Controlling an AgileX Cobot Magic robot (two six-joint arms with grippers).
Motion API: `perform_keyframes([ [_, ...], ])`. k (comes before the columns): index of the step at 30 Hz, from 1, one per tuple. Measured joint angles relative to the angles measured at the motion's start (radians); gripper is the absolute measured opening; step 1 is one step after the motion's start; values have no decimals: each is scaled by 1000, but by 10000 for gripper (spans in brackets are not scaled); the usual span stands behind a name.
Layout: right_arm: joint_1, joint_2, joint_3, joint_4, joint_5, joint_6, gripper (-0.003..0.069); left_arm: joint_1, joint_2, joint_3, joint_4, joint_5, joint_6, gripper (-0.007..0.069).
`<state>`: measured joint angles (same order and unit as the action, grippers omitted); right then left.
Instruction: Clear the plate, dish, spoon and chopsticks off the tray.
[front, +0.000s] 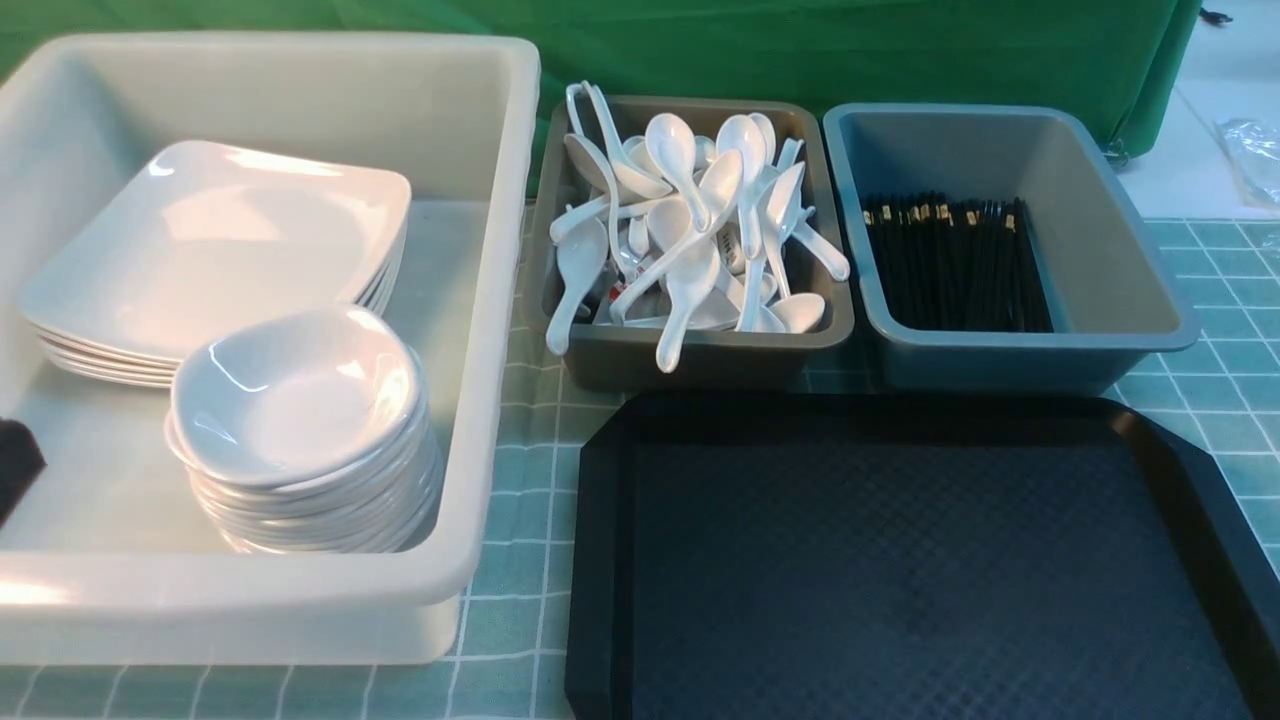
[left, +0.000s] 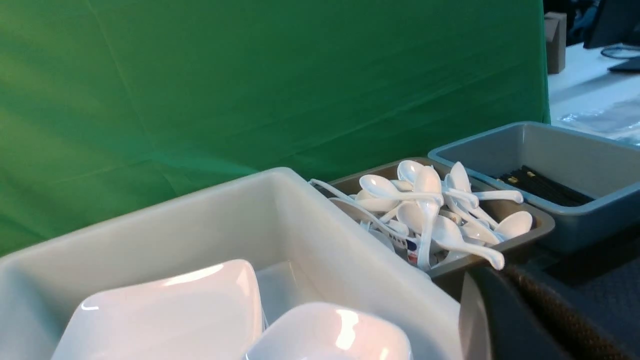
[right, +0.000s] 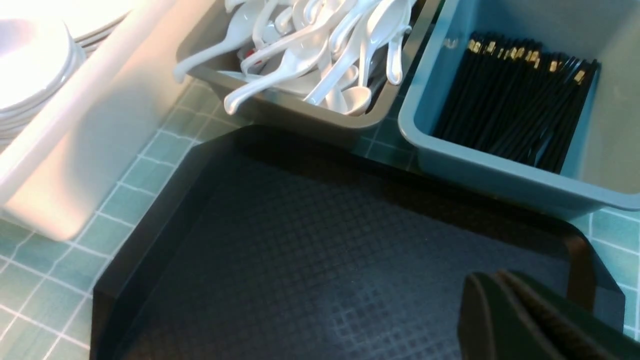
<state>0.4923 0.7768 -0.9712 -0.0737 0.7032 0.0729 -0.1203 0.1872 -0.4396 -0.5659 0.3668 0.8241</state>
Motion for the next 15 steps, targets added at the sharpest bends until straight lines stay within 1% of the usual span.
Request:
perform_keyframes([
  [9, -3, 0, 0, 0, 0, 0, 52, 0, 0, 2, 65, 28, 0, 10],
  [12, -26, -14, 0, 1, 0, 0, 55, 0, 0, 2, 73, 29, 0, 10],
  [15, -86, -66, 9, 1, -7, 0, 62, 0, 0, 3, 77, 29, 0, 10],
])
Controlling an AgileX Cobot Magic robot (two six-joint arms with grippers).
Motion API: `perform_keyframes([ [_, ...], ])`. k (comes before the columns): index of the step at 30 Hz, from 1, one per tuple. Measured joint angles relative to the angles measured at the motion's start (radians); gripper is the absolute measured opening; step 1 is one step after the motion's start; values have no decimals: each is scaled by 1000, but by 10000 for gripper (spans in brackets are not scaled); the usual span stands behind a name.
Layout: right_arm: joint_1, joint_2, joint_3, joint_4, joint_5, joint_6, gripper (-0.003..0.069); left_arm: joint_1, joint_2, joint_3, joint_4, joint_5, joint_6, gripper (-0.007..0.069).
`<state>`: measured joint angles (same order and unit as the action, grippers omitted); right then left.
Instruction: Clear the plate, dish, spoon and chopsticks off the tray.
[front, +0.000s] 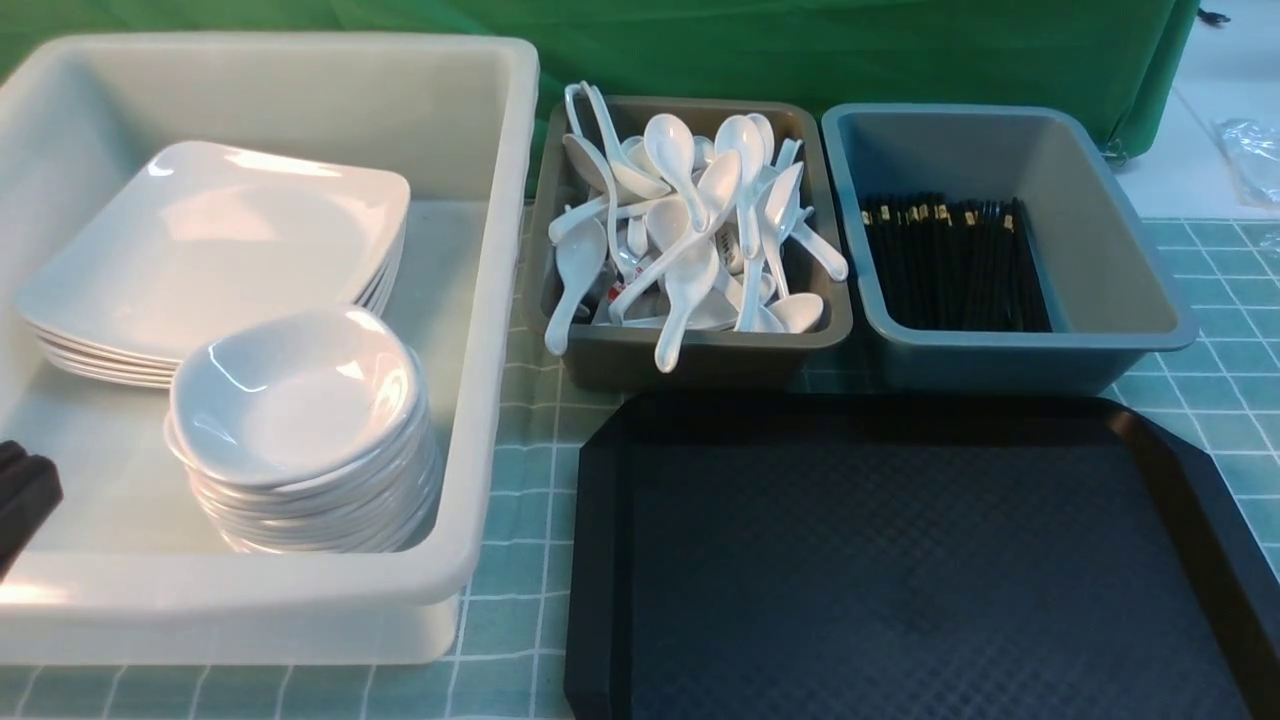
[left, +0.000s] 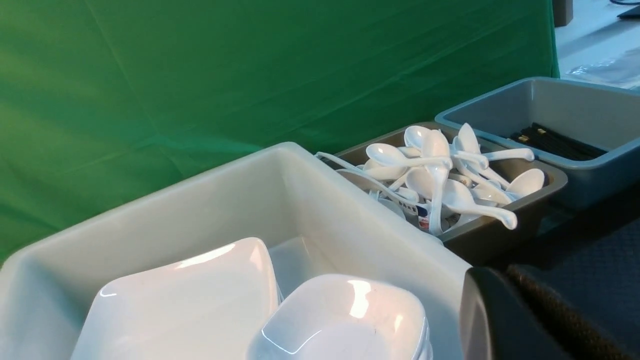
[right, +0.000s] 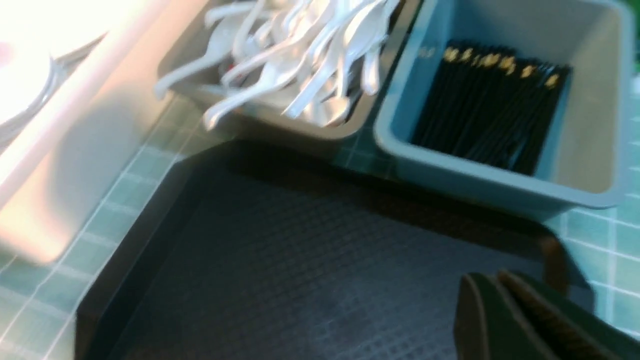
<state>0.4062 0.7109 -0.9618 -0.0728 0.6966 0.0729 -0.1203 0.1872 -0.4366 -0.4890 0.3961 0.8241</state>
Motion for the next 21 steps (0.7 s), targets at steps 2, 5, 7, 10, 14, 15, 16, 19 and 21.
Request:
perform_keyframes([
  [2, -49, -57, 43, 0, -19, -8, 50, 0, 0, 0, 1, 1, 0, 10],
  [5, -102, -149, 159, 0, -81, -73, 21, 0, 0, 0, 4, 2, 0, 10],
  [7, -128, -211, 248, 0, -142, -111, 18, 0, 0, 0, 5, 2, 0, 11],
  [10, -163, -298, 380, 0, -221, -139, 16, 0, 0, 0, 6, 2, 0, 11],
  [14, -229, -511, 680, 1, -369, -142, 16, 0, 0, 0, 8, 3, 2, 11],
  [15, -247, -573, 760, 1, -397, -142, 16, 0, 0, 1, 8, 3, 3, 11],
  [16, -254, -604, 800, 1, -406, -141, 16, 0, 0, 1, 8, 3, 3, 11],
  [19, -258, -663, 871, 2, -413, -131, 16, 0, 0, 1, 8, 3, 3, 11],
  [21, -262, -703, 936, 3, -418, -98, 16, 0, 0, 1, 8, 5, 3, 11],
])
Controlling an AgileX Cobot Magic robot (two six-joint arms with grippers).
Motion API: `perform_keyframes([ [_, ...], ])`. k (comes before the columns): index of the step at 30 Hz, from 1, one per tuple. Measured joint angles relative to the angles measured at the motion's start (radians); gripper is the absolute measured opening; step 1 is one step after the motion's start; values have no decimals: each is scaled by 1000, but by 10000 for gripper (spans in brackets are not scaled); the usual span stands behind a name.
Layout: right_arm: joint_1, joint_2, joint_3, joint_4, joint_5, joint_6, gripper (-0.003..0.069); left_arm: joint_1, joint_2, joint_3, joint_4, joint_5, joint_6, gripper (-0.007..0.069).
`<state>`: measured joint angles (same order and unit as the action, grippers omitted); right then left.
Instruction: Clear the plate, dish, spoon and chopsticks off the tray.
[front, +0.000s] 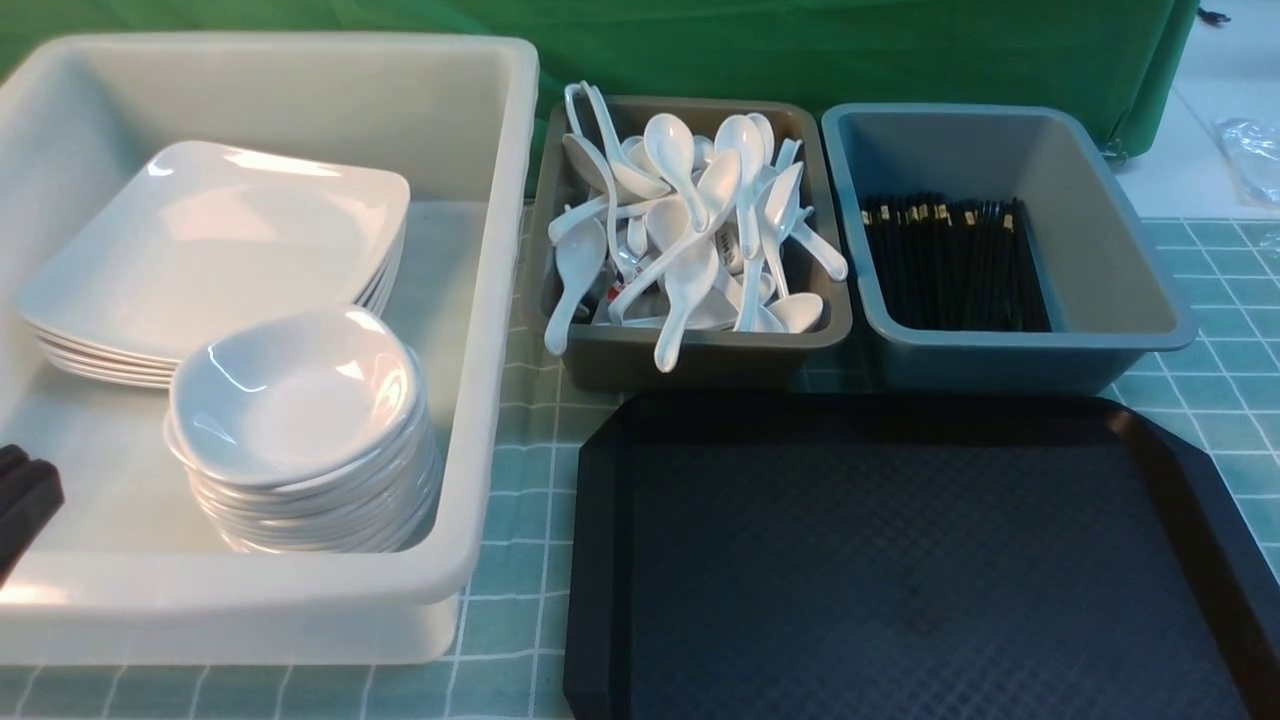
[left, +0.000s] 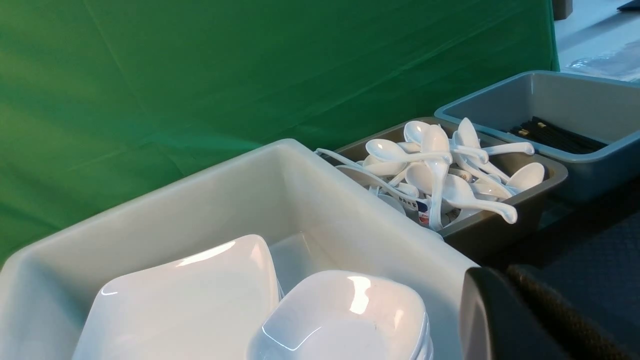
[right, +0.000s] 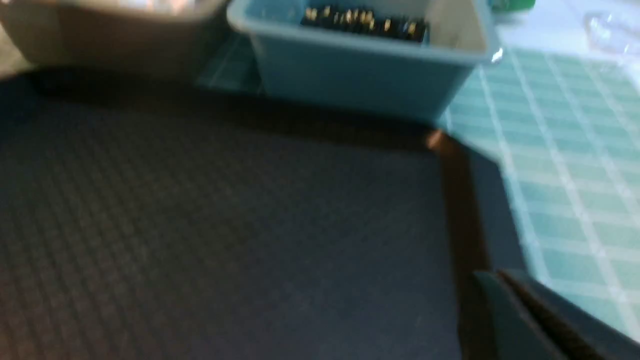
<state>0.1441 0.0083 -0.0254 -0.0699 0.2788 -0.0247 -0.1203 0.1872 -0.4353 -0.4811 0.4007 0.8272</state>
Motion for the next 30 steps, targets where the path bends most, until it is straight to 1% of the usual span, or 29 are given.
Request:
perform_keyframes([
  [3, -1, -6, 30, 0, -4, 15, 16, 0, 0, 0, 0, 1, 0, 11],
  [7, -1, -7, 31, 0, -31, 17, 19, 0, 0, 0, 0, 1, 0, 11],
  [16, -1, -7, 31, 0, -37, 17, 21, 0, 0, 0, 0, 1, 0, 11],
  [30, -1, -7, 31, 0, -40, 25, 64, 0, 0, 0, 0, 1, 1, 11],
])
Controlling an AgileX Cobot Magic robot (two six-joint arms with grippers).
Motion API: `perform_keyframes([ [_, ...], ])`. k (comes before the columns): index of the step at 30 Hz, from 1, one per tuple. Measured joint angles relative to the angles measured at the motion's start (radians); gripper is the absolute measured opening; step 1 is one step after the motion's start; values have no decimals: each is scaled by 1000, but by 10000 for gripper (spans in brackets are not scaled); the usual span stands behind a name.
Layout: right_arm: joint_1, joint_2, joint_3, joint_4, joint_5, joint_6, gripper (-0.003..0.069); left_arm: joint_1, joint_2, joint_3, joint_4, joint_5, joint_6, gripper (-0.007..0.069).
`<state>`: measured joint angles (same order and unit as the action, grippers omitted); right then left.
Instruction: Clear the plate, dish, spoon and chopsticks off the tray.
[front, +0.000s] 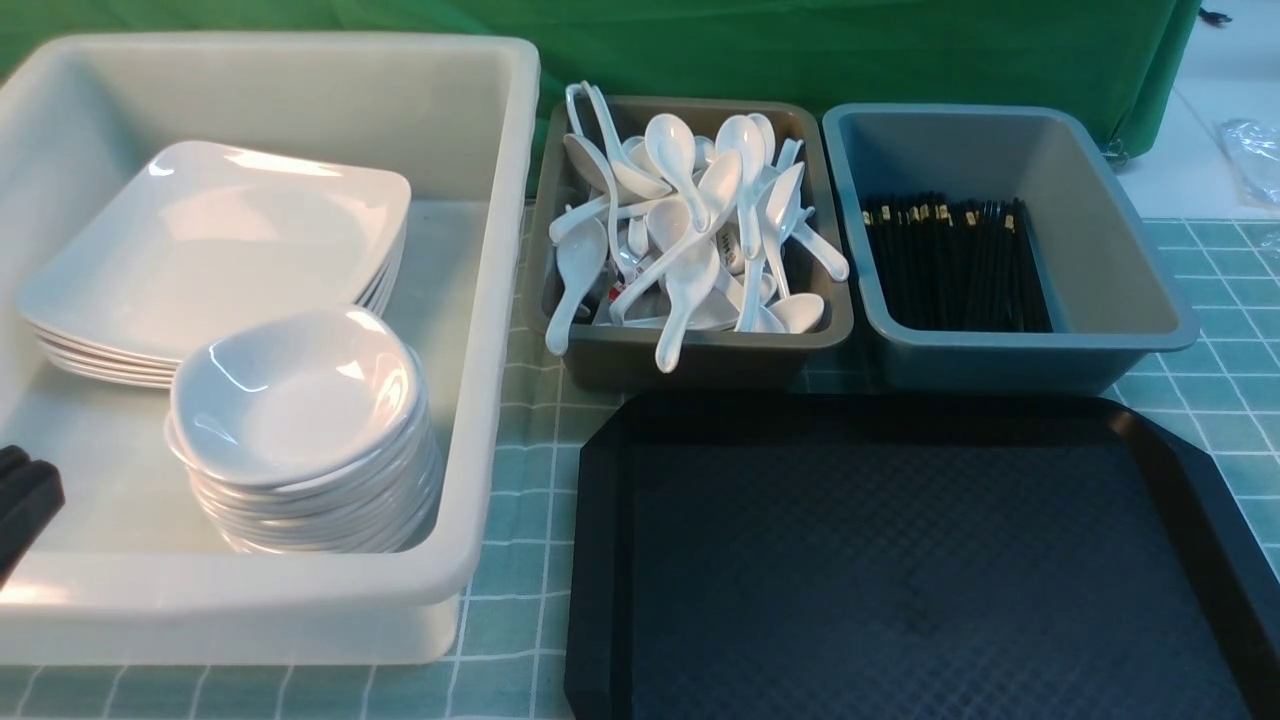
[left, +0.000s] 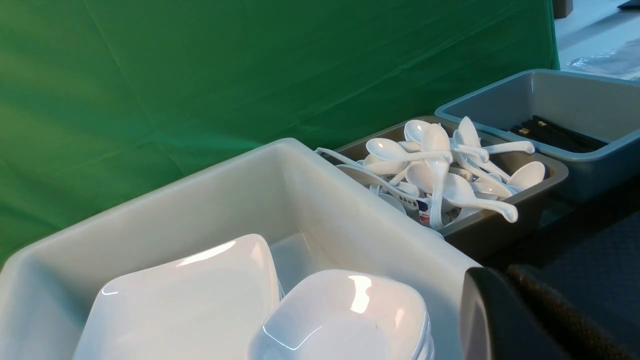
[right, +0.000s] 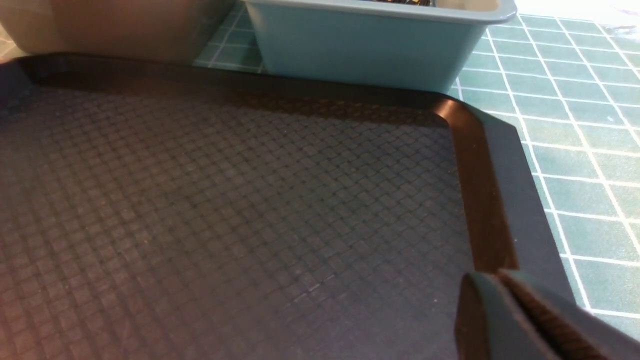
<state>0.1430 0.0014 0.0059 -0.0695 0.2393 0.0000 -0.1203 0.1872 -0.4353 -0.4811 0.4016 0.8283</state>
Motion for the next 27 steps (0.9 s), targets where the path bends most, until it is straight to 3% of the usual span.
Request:
perform_keyframes([
  [15, 0, 0, 0, 0, 0, 0, 105, 5, -11, 29, 36, -51, -19, 13],
  [18, 0, 0, 0, 0, 0, 0, 109, 50, -63, 88, 88, -215, -241, 13],
  [21, 0, 0, 0, 0, 0, 0, 116, 122, -130, 160, 227, -305, -452, 13],
  [24, 0, 0, 0, 0, 0, 0, 120, 197, -179, 252, 331, -312, -595, 13],
  [27, 0, 0, 0, 0, -1, 0, 126, 270, -186, 353, 352, -287, -660, 13],
])
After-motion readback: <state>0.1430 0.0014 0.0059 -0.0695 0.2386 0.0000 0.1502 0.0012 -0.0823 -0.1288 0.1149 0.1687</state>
